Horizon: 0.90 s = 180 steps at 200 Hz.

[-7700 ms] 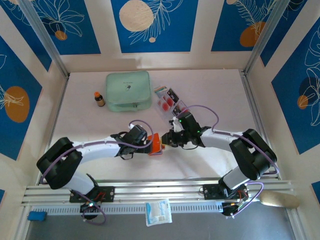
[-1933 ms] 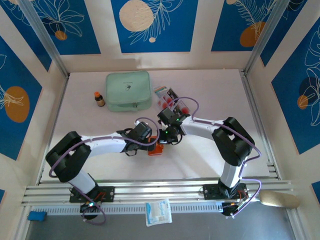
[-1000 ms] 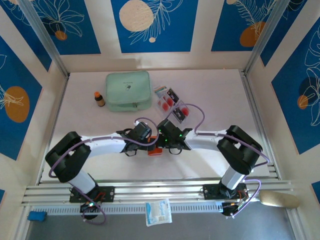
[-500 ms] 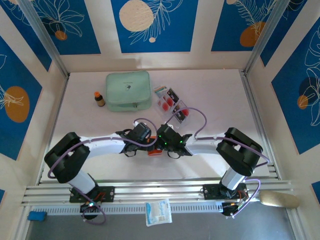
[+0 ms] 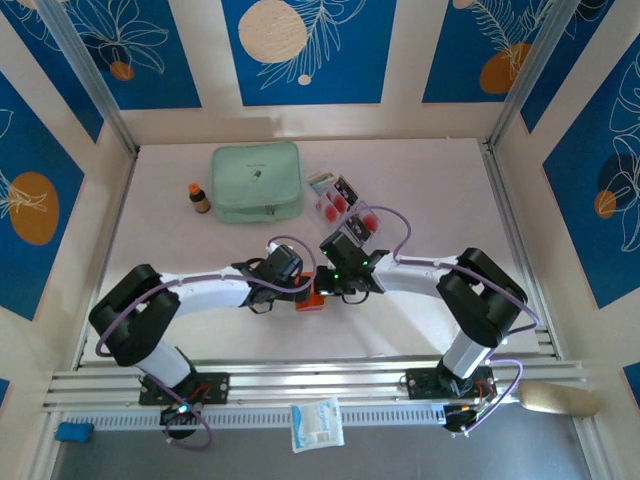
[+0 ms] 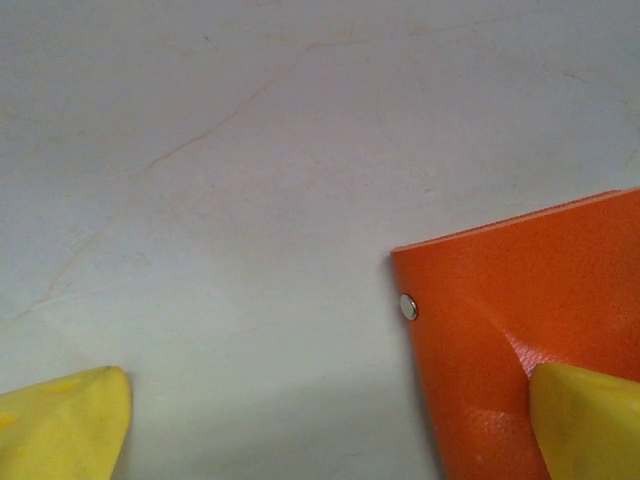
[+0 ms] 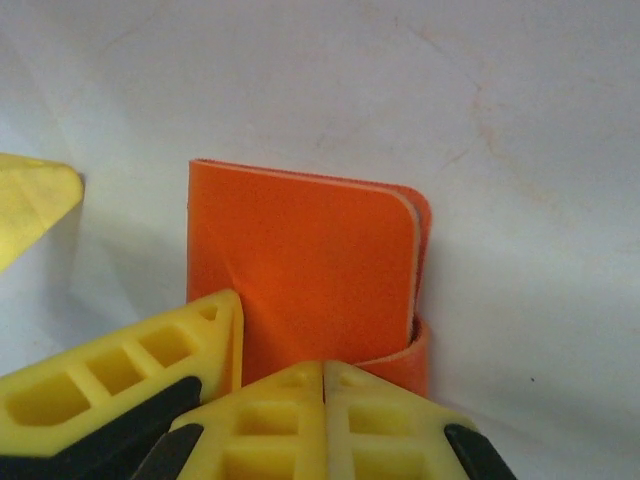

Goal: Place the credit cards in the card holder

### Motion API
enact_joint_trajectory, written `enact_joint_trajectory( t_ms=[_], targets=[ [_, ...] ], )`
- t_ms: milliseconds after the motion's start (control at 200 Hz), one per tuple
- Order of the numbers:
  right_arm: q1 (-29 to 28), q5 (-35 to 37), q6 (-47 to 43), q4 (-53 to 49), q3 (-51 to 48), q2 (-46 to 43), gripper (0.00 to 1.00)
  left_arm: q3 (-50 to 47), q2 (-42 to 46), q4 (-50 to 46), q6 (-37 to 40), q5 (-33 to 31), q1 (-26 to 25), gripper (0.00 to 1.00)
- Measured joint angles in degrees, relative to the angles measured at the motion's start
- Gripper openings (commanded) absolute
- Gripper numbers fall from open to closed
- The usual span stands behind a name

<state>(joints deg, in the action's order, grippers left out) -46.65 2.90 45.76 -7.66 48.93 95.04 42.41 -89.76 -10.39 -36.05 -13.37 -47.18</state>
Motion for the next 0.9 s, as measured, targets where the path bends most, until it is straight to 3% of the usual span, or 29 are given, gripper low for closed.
enact_joint_trajectory(
  t_ms=[900],
  targets=[
    [4.20, -5.84, -1.29, -3.08, 1.88, 0.00, 0.00, 0.00, -0.04, 0.11, 0.00, -0.02, -0.04, 1.00]
  ],
)
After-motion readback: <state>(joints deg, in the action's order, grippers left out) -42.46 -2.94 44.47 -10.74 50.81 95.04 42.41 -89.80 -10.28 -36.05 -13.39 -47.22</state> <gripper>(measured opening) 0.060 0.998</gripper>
